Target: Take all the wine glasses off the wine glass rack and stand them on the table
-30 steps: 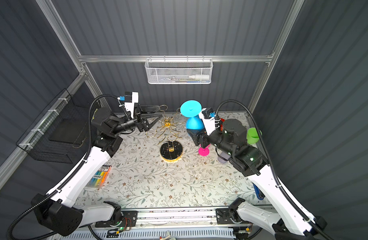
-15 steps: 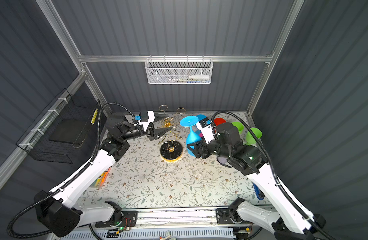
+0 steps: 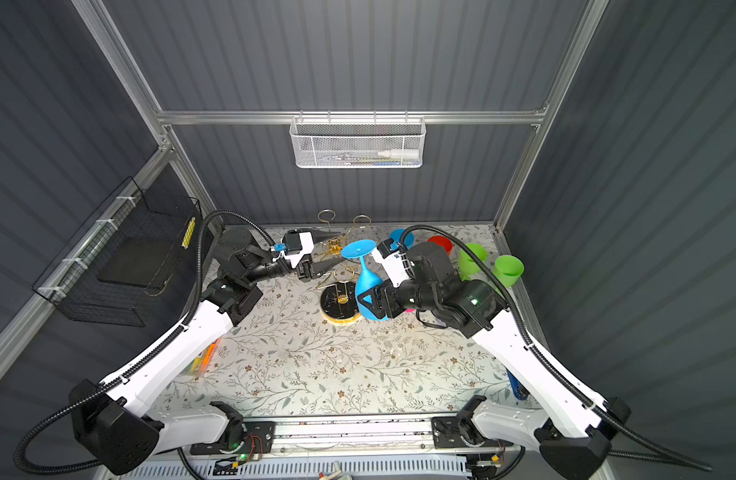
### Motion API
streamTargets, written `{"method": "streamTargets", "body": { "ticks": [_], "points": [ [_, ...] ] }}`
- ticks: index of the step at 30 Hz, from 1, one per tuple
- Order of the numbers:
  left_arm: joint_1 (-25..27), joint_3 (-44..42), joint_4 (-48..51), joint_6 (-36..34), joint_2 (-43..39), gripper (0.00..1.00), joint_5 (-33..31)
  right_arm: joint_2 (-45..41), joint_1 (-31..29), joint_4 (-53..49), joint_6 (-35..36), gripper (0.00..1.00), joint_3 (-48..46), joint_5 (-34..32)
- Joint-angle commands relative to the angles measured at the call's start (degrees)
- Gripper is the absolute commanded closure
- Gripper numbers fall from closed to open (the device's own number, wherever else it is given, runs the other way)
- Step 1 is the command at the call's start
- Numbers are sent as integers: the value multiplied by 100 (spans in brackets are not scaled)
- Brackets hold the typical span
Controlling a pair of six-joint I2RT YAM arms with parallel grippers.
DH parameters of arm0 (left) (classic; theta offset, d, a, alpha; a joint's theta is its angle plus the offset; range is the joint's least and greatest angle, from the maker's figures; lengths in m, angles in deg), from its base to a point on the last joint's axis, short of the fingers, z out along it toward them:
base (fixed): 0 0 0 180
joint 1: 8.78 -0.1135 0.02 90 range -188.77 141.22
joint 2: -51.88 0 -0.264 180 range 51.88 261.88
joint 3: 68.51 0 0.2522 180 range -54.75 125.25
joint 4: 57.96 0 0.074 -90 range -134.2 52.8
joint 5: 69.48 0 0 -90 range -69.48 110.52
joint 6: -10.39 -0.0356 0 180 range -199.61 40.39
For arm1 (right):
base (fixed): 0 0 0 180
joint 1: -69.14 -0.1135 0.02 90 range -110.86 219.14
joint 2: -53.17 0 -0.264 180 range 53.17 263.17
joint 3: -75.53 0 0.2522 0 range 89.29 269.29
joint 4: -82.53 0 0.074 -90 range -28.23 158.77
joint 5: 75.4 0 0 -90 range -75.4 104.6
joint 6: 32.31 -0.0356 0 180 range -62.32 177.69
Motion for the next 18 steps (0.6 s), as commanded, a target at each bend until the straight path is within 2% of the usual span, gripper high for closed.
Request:
{"method": "streamTargets", "body": {
  "ticks": [1,5,8,14,16,18],
  "points": [
    [58,-14,80,-266,-13,47,84,87,-111,24,-27,53,167,145],
    [68,8,90,-272,0,51,35,185,-180,-24,0,54,239,113],
    [67,47,200,-323,13,59,38,204,-212,-54,-12,54,258,86],
    [86,126,417,-350,38,78,14,188,-247,-51,-49,52,266,25],
    [86,152,461,-345,23,86,-44,183,-255,-56,-63,50,283,14],
    [86,156,505,-341,-17,99,-145,158,-256,-49,-78,45,279,-52]
  ]
}}
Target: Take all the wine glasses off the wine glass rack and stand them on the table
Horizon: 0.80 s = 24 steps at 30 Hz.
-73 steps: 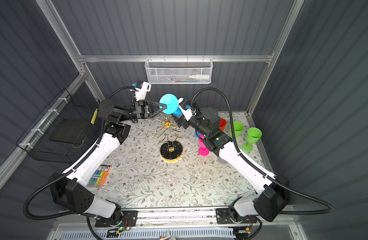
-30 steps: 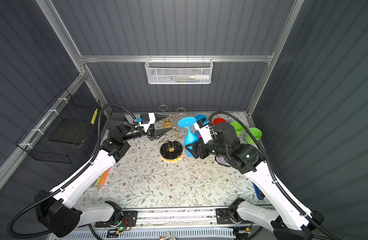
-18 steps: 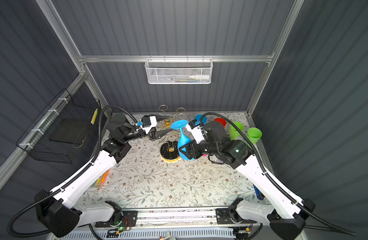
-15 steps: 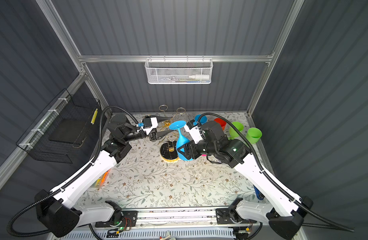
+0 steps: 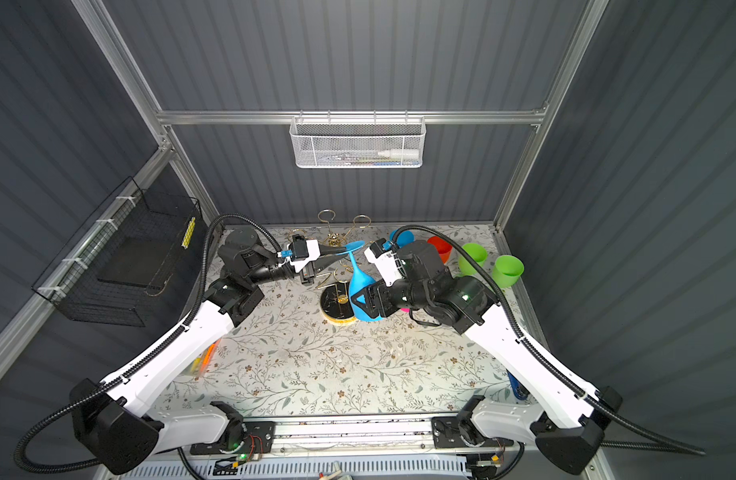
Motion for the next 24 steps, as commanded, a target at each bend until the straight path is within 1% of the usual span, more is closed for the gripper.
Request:
{"method": "streamTargets", "body": {
  "ticks": [1,5,7,10,11,15,18,20,24],
  "points": [
    [77,152,33,237,-50,100,-99,-34,-85,-15,172,42,92,-102],
    [77,92,49,450,-135,100,-336,-236,-85,202,62,25,-49,-242],
    [77,115,173,659,-155,100,-542,-363,-77,351,19,20,-122,-292],
    [77,160,386,1226,-164,100,-968,-743,-60,641,-57,13,-287,-404],
    [77,147,387,1531,-172,100,-1156,-867,-36,778,-75,12,-371,-410],
    [77,58,207,2819,-160,100,-1597,-1403,159,1309,-230,8,-672,-375],
    [74,-81,-70,3422,-217,100,-1722,-1823,387,1554,-353,7,-868,-368],
    [68,-112,-160,3676,-242,100,-1792,-2094,542,1679,-424,7,-1022,-366],
    [68,-126,-177,3818,-244,100,-1786,-2478,876,1674,-557,10,-1254,-355]
  ]
}}
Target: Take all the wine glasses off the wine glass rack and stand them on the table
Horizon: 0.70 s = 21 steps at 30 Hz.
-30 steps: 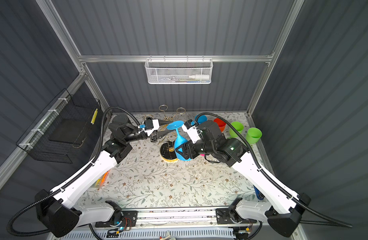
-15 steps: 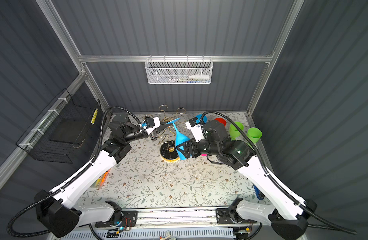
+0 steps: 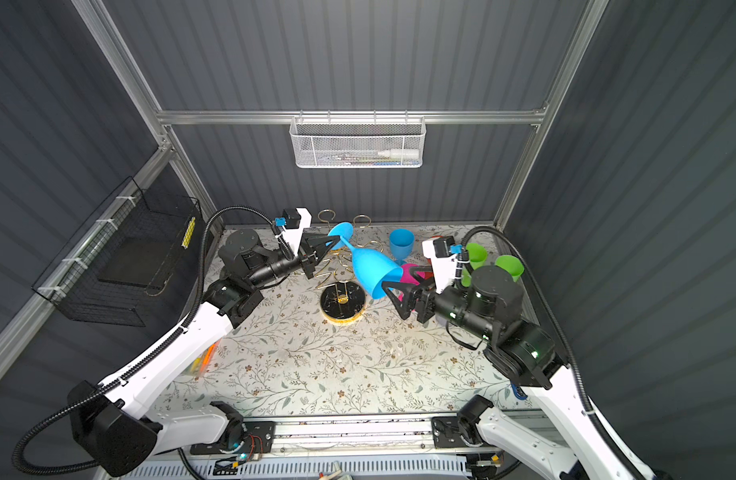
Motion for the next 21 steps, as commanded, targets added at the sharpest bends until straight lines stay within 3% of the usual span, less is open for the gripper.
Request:
{"method": "streamTargets", "body": {
  "ticks": [1,16,21],
  "points": [
    [7,-73,-299,518,-162,100,-105,-227,229,201,-203,12,-211,-29],
    [7,-45,-307,452,-156,100,-17,345,282,803,-566,33,-161,13],
    [6,-43,-240,369,-165,100,-78,613,242,898,-587,54,-59,-94]
  ]
}}
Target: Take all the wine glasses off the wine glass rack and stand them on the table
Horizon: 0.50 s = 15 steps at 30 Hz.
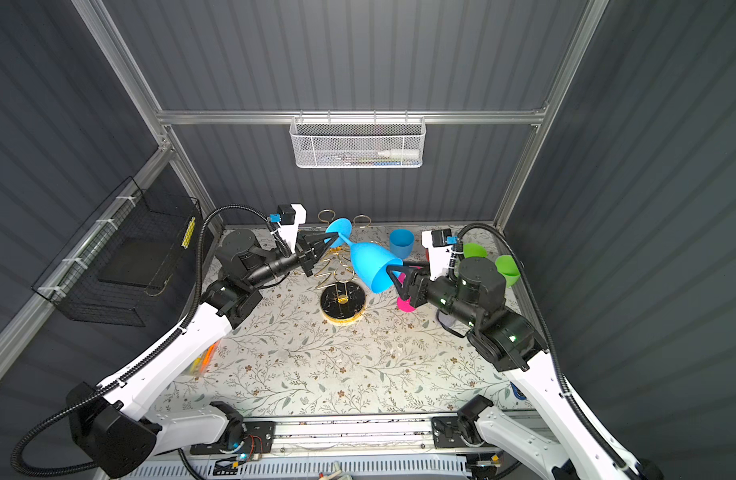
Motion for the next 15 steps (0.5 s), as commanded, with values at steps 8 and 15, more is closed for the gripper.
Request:
{"method": "streamTargets", "body": {
  "ticks": [8,15],
  "points": [
    [7,-12,36,-148,-86,100,-138,71,-40,261,-74,83,219,-78],
    [7,1,118,-257,-63,75,-284,28,-41,269,-109,100,217,-109]
  ]
}}
